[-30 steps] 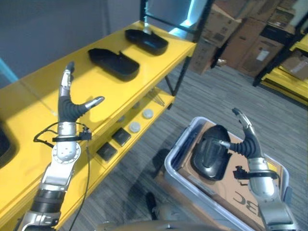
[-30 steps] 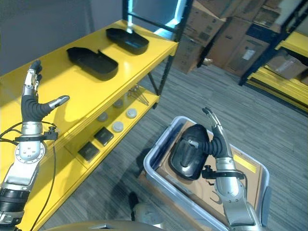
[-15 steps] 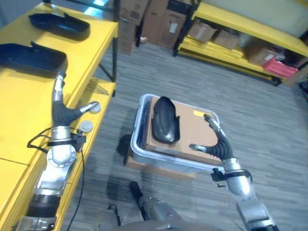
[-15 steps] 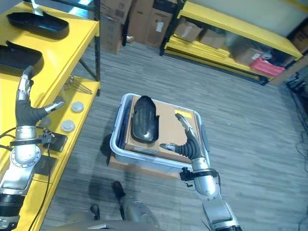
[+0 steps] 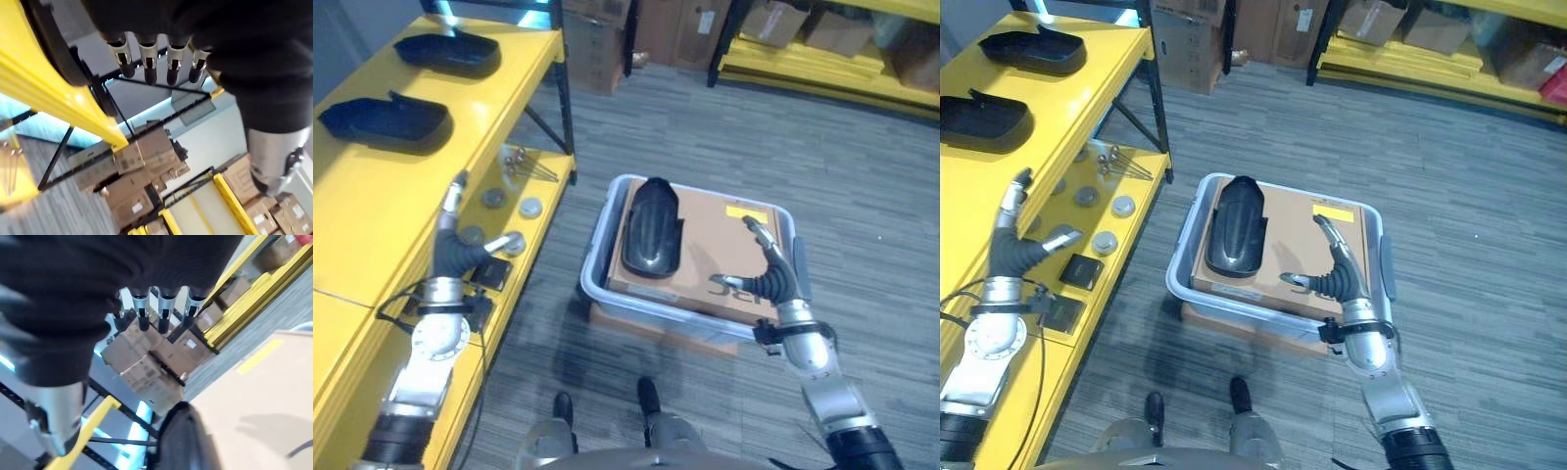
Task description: Move parts from the plastic box to the shelf.
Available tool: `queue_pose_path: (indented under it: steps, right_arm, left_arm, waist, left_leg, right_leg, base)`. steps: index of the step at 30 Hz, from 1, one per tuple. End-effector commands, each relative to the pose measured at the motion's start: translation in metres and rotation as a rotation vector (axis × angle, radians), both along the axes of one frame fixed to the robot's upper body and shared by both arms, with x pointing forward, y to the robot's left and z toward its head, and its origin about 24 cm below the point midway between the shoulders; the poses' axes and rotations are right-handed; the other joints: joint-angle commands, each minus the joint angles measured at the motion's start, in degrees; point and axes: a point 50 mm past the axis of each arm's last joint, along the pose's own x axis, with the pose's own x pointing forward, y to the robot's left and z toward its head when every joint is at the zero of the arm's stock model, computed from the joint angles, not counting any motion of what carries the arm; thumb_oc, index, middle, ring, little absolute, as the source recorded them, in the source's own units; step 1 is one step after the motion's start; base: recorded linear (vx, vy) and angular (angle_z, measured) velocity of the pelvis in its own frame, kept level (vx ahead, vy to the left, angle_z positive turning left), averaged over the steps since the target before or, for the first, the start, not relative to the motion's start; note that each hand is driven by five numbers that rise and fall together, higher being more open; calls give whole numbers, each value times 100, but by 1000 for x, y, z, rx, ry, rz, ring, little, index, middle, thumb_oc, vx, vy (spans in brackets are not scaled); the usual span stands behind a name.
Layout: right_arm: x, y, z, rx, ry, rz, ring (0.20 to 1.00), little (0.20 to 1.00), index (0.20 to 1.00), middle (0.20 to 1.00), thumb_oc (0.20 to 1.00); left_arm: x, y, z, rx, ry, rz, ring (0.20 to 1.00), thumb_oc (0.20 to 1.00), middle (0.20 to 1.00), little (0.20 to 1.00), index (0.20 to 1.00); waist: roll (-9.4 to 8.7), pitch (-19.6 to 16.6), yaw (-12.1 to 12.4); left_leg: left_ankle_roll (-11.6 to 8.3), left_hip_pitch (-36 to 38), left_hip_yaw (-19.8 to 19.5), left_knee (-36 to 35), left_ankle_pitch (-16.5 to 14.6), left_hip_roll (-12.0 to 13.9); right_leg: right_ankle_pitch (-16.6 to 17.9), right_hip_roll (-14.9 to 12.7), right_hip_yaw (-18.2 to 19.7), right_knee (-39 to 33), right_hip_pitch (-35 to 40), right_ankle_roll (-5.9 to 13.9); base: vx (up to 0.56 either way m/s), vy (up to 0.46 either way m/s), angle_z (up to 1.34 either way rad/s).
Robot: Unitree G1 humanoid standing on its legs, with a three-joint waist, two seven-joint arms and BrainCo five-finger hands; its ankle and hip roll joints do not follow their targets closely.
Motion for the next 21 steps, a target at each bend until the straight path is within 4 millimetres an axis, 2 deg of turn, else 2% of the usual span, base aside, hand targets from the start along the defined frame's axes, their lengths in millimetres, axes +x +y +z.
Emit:
queue_pose_path:
  steps: [1,6,10,11,16,21]
  right_arm:
    - [21,-4,36,-22,-203,-73,1000,1000,1000,1000,1000]
    - [39,-5,41,-21,-229,-125,1000,1000,1000,1000,1000]
    - [55,-3,39,-6,-225,-164,1000,1000,1000,1000,1000]
    - [63,1,40,3,-227,-179,1000,1000,1000,1000,1000]
    - [76,6,42,-4,-238,-208,1000,1000,1000,1000,1000]
    - [82,9,40,-33,-228,-214,1000,1000,1000,1000,1000]
  left_arm:
    - [7,-19,30,42,-136,-126,1000,1000,1000,1000,1000]
    - [12,-34,32,8,-144,-208,1000,1000,1000,1000,1000]
    - [16,-49,37,-33,-194,-238,1000,1000,1000,1000,1000]
    - [17,-58,40,-69,-218,-264,1000,1000,1000,1000,1000]
    - [17,-69,46,-69,-259,-300,1000,1000,1000,1000,1000]
    - [16,-69,48,-94,-283,-286,1000,1000,1000,1000,1000]
  waist:
    - [65,-181,77]
    - [163,-29,139]
    - [173,105,251]
    - [167,173,312]
    - [180,300,455]
    - [183,333,533]
  left_leg:
    - [52,244,-134,204,-809,26]
    - [23,40,-276,127,-688,69]
    - [25,-184,-408,108,-614,61]
    - [28,-287,-472,101,-586,57]
    - [31,-502,-562,122,-530,15]
    - [35,-569,-603,128,-512,-18]
  right_leg:
    - [-876,37,79,525,-233,349]
    - [-851,112,-37,525,-375,303]
    - [-805,137,-110,522,-542,303]
    - [-778,144,-132,525,-635,308]
    - [-726,116,-186,548,-824,327]
    - [-721,74,-221,557,-878,333]
  base:
    - [-72,-82,19]
    - [-68,-45,22]
    - [-74,-34,22]
    - [-55,-17,18]
    - [-36,-3,12]
    - [15,14,6]
